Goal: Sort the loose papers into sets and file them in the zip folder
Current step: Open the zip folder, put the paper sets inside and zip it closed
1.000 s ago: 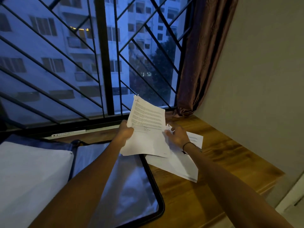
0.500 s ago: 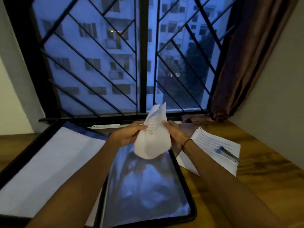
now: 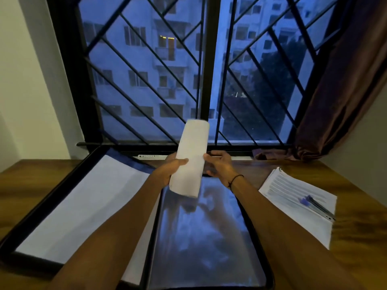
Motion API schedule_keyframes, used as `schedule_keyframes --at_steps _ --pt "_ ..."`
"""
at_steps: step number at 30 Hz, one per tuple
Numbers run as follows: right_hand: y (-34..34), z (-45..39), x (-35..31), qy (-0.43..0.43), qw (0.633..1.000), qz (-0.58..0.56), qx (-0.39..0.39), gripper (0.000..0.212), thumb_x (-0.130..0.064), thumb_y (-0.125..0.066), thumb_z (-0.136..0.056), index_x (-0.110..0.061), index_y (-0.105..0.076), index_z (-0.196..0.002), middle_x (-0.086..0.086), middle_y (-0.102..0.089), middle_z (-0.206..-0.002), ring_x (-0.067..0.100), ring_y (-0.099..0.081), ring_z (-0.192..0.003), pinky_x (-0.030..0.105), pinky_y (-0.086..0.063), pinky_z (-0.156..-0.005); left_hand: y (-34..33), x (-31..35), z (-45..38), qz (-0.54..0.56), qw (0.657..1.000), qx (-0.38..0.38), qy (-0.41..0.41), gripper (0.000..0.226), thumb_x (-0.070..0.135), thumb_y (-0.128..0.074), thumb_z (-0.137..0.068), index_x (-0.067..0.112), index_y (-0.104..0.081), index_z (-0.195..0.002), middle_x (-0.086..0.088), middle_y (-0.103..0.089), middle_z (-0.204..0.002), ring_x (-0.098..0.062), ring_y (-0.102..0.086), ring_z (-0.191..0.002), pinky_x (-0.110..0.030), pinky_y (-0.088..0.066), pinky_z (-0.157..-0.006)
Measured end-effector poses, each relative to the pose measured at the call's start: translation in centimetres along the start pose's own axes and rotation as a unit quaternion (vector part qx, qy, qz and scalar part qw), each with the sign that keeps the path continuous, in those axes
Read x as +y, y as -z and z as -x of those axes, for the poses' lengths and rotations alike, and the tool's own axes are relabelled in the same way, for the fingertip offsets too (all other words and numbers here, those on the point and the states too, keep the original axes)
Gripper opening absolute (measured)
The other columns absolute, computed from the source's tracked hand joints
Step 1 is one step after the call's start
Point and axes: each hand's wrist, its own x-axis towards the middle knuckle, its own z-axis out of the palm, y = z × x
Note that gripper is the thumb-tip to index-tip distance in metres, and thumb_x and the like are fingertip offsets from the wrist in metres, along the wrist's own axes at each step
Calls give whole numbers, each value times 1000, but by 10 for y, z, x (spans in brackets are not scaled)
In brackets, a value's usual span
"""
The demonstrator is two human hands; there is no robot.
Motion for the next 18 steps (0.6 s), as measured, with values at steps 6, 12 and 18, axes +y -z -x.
schedule_keyframes --at_steps 6,12,18 --pt "-11 -18 8 -3 995 -1 -95 44 -29 -65 -99 -11 -56 -138 15 -70 -124 35 -68 -111 57 -59 -87 -11 8 5 -73 994 -80 -32 43 30 -48 -108 11 -48 -146 -9 -68 -124 -22 -69 -105 -34 -60 -82" --pt "-16 -26 13 31 994 -58 -83 44 -16 -67 -97 -7 -56 -138 17 -69 -125 34 -70 -108 51 -60 -87 -3 8 -7 -179 977 -115 4 64 71 -33 -99 38 -33 -154 -5 -63 -139 -27 -65 -120 -48 -59 -92" --pt "-1 -44 14 35 996 -75 40 39 -7 -65 -97 2 -57 -134 23 -65 -128 40 -65 -109 52 -57 -87 2 7 -15 -222 975 -12 -17 47 51 -33 -109 24 -67 -91 -4 -69 -75 -18 -68 -70 -30 -56 -58"
